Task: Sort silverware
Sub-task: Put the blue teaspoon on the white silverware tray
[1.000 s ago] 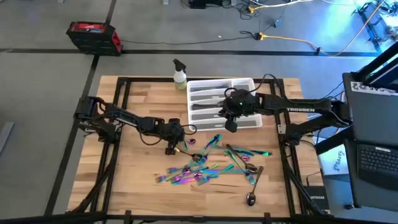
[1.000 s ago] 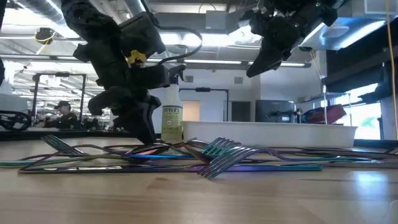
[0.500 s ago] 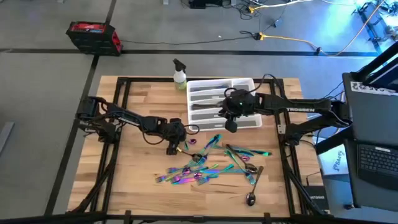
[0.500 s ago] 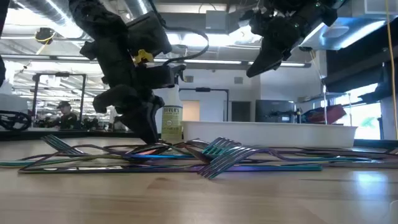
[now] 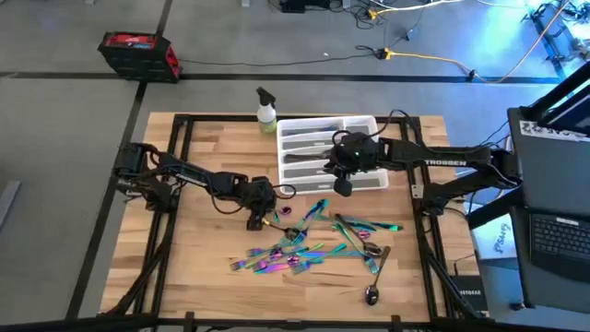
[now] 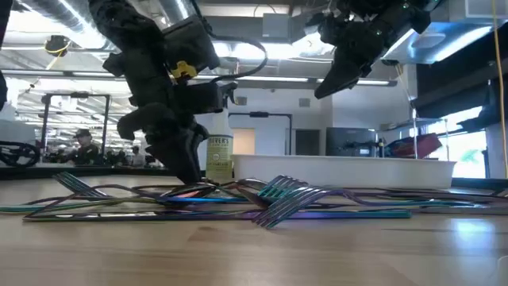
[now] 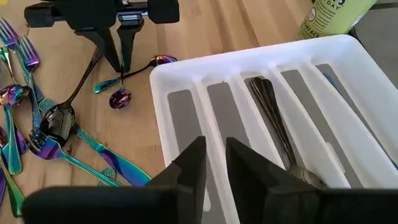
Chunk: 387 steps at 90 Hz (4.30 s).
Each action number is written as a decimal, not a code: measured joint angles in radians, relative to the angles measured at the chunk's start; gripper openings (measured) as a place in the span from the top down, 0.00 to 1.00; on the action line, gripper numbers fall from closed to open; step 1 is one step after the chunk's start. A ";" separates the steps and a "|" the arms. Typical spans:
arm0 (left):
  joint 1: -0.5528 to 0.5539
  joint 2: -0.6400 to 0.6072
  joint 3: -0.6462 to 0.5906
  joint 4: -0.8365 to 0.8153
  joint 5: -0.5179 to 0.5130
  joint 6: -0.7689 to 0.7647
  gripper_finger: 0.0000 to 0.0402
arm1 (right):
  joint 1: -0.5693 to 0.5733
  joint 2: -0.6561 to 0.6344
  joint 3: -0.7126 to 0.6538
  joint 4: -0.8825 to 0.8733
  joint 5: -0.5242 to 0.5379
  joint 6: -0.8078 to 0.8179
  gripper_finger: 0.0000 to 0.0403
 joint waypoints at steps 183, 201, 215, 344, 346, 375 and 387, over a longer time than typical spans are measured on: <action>0.001 -0.002 0.001 0.013 -0.055 -0.011 0.89 | 0.000 0.000 0.000 0.000 0.011 -0.026 0.88; 0.002 -0.003 0.001 0.010 -0.055 -0.013 0.89 | 0.000 0.000 0.000 0.000 0.011 -0.026 0.88; 0.002 -0.003 0.001 0.007 -0.058 -0.016 0.89 | 0.000 0.000 0.000 0.000 0.011 -0.026 0.88; -0.001 -0.003 0.101 -0.004 -0.046 -0.056 1.00 | 0.000 -0.002 0.001 -0.021 0.025 -0.048 0.88; -0.001 -0.003 0.106 -0.006 -0.046 -0.056 1.00 | 0.000 -0.004 0.004 -0.035 0.037 -0.051 0.88; -0.001 -0.003 0.139 -0.039 -0.046 -0.054 1.00 | -0.001 -0.056 0.068 -0.114 0.118 -0.079 0.88; -0.001 -0.003 0.139 -0.075 -0.046 -0.054 1.00 | -0.001 -0.055 0.067 -0.118 0.076 -0.053 0.88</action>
